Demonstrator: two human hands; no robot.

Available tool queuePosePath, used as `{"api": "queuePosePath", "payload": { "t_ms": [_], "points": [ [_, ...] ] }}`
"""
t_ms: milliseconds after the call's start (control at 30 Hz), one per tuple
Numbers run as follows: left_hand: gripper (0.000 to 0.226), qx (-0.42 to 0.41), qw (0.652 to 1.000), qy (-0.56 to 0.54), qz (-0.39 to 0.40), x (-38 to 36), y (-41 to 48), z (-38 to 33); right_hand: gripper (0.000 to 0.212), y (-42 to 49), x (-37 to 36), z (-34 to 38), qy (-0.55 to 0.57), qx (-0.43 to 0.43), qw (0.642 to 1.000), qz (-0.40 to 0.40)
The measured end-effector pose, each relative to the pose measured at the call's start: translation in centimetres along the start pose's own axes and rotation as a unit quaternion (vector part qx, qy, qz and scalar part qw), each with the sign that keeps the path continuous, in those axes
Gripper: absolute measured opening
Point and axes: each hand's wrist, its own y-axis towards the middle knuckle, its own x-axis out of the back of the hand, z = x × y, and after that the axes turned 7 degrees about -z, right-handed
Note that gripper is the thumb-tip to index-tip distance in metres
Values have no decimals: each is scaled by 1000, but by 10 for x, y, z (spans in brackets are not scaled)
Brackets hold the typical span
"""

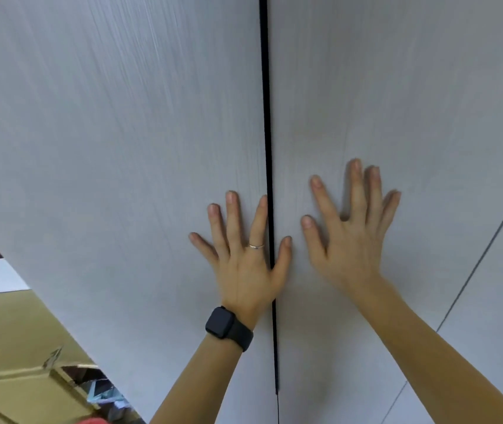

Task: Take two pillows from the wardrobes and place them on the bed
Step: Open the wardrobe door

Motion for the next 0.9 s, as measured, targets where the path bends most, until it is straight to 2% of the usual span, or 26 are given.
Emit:
{"api": "queuePosePath", "payload": {
  "t_ms": [67, 200, 267, 700, 900],
  "points": [
    [69, 1, 1000, -10, -21, -3, 3, -2, 61, 9, -9, -2, 10, 3, 1000, -15],
    [27, -25, 998, -32, -39, -7, -2, 1, 63, 9, -20, -8, -13, 32, 999, -35],
    [18, -25, 999, -28, -35, -5, -2, -2, 63, 9, -23, -9, -17, 32, 998, -45],
    [16, 2, 1000, 18, 1, 23, 4, -19, 67, 2, -34, -13, -1, 34, 997, -74],
    [20, 33, 999, 3, 37, 46, -1, -30, 64, 2, -28, -12, 13, 22, 998, -52]
  ]
}}
